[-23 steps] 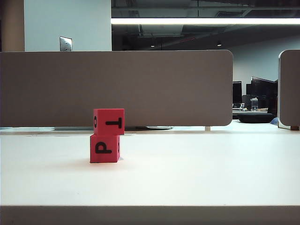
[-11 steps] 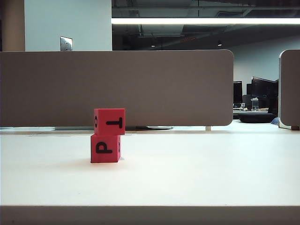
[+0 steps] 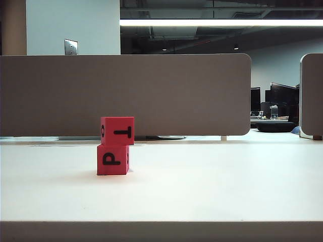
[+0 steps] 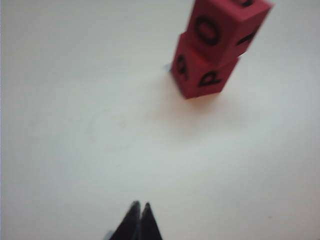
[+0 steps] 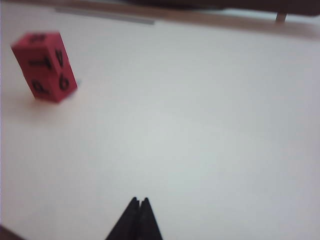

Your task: Stack the letter block on the right onto the letter block on the left.

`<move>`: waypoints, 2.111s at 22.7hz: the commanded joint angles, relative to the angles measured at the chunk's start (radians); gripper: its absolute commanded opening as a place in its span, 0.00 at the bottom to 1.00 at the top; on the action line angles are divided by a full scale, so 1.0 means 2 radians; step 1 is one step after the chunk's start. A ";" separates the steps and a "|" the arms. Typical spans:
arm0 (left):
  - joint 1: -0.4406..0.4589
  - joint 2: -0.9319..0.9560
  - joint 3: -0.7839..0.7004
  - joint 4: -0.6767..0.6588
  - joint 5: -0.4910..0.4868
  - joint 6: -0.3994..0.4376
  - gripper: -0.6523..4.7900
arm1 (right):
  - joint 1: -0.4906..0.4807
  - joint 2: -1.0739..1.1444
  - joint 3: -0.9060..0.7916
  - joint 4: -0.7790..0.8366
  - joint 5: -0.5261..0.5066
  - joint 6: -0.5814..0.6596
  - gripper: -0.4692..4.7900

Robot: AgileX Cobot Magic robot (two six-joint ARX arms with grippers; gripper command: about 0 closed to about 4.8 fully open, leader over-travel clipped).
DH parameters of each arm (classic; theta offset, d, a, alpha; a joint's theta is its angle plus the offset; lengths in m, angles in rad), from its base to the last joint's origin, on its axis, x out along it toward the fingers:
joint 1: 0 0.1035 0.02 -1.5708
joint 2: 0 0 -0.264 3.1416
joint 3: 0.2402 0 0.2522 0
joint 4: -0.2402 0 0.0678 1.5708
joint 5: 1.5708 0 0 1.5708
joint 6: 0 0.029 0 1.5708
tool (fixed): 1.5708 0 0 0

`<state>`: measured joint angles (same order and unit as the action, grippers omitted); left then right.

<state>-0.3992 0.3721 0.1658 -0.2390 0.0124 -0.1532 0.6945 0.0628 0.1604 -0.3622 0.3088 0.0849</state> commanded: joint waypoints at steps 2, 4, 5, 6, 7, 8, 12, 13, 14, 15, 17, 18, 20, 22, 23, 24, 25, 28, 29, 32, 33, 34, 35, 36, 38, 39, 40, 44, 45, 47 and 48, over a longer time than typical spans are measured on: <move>-0.001 -0.050 -0.039 0.039 0.019 0.020 0.11 | 0.000 -0.007 -0.051 0.053 -0.053 -0.004 0.07; 0.000 -0.084 -0.055 0.039 0.030 0.048 0.11 | 0.000 -0.017 -0.064 0.056 -0.054 -0.005 0.07; 0.000 -0.097 -0.060 0.039 0.035 0.053 0.11 | 0.000 -0.019 -0.064 0.057 -0.055 -0.009 0.08; 0.000 -0.110 -0.066 0.039 0.042 0.057 0.11 | 0.000 -0.023 -0.064 0.057 -0.056 -0.016 0.08; 0.000 -0.128 -0.074 0.038 0.051 0.058 0.11 | 0.001 -0.026 -0.064 0.057 -0.056 -0.019 0.08; 0.000 -0.143 -0.080 0.037 0.054 0.058 0.11 | 0.000 -0.028 -0.064 0.057 -0.056 -0.022 0.08; 0.000 -0.186 -0.079 0.037 0.051 0.057 0.11 | 0.000 -0.032 -0.064 0.057 -0.057 -0.049 0.08; 0.001 -0.184 -0.079 0.037 0.052 0.057 0.11 | 0.000 -0.032 -0.064 0.057 -0.056 -0.054 0.08; 0.001 -0.184 -0.079 0.034 0.052 0.057 0.11 | 0.000 -0.032 -0.064 0.057 -0.057 -0.060 0.08; -0.001 -0.185 -0.079 0.033 0.052 0.058 0.11 | 0.000 -0.032 -0.064 0.057 -0.061 -0.061 0.08; 0.000 -0.185 -0.079 0.037 0.066 0.058 0.11 | 0.000 -0.032 -0.067 0.068 -0.068 -0.071 0.08; 0.000 -0.185 -0.079 0.044 0.065 0.058 0.11 | 0.000 -0.031 -0.070 0.076 -0.072 -0.071 0.08; 0.000 -0.185 -0.079 0.043 0.063 0.056 0.11 | 0.000 -0.031 -0.070 0.076 -0.077 -0.070 0.08; 0.000 -0.185 -0.079 0.039 0.061 0.058 0.11 | 0.000 -0.031 -0.070 0.076 -0.077 -0.070 0.08; 0.000 -0.185 -0.079 0.038 0.060 0.058 0.11 | 0.000 -0.031 -0.070 0.077 -0.077 -0.070 0.08; 0.000 -0.185 -0.079 0.038 0.061 0.058 0.11 | 0.000 -0.031 -0.070 0.077 -0.077 -0.071 0.08; 0.000 -0.185 -0.079 0.038 0.061 0.058 0.11 | 0.000 -0.031 -0.070 0.077 -0.077 -0.070 0.08; 0.000 -0.185 -0.079 0.038 0.061 0.058 0.11 | 0.000 -0.031 -0.070 0.077 -0.077 -0.070 0.08; 0.000 -0.185 -0.079 0.038 0.061 0.058 0.11 | 0.000 -0.031 -0.070 0.077 -0.077 -0.071 0.08; 0.000 -0.185 -0.079 0.038 0.061 0.058 0.11 | 0.000 -0.031 -0.070 0.077 -0.077 -0.071 0.08; 0.000 -0.184 -0.079 0.038 0.061 0.058 0.11 | 0.000 -0.031 -0.070 0.077 -0.077 -0.070 0.08; 0.000 -0.185 -0.079 0.038 0.061 0.058 0.11 | 0.000 -0.031 -0.070 0.077 -0.077 -0.071 0.08; 0.000 -0.185 -0.079 0.038 0.061 0.058 0.11 | 0.000 -0.031 -0.070 0.077 -0.077 -0.071 0.08; 0.000 -0.185 -0.079 0.038 0.061 0.058 0.11 | 0.000 -0.031 -0.070 0.077 -0.077 -0.070 0.08; 0.000 -0.185 -0.079 0.038 0.061 0.058 0.11 | 0.000 -0.031 -0.070 0.077 -0.077 -0.071 0.08; 0.000 -0.185 -0.079 0.038 0.061 0.058 0.11 | 0.000 -0.031 -0.070 0.077 -0.077 -0.071 0.08; 0.000 -0.185 -0.079 0.038 0.061 0.058 0.11 | 0.000 -0.032 -0.070 0.077 -0.077 -0.071 0.08; 0.000 -0.185 -0.079 0.038 0.061 0.058 0.11 | -0.014 -0.032 -0.070 0.092 -0.077 -0.048 0.08; 0.000 -0.185 -0.079 0.038 0.061 0.058 0.11 | -0.022 -0.032 -0.070 0.114 -0.077 -0.015 0.08; 0.000 -0.185 -0.079 0.038 0.061 0.058 0.11 | -0.037 -0.032 -0.070 0.154 -0.077 0.028 0.08; 0.000 -0.185 -0.079 0.038 0.061 0.058 0.11 | -0.049 -0.032 -0.070 0.175 -0.077 0.032 0.08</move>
<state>-0.3992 0.0029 0.0090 -0.1684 0.1310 -0.0410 0.6220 0.0013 0.0135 -0.1318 0.1539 0.0849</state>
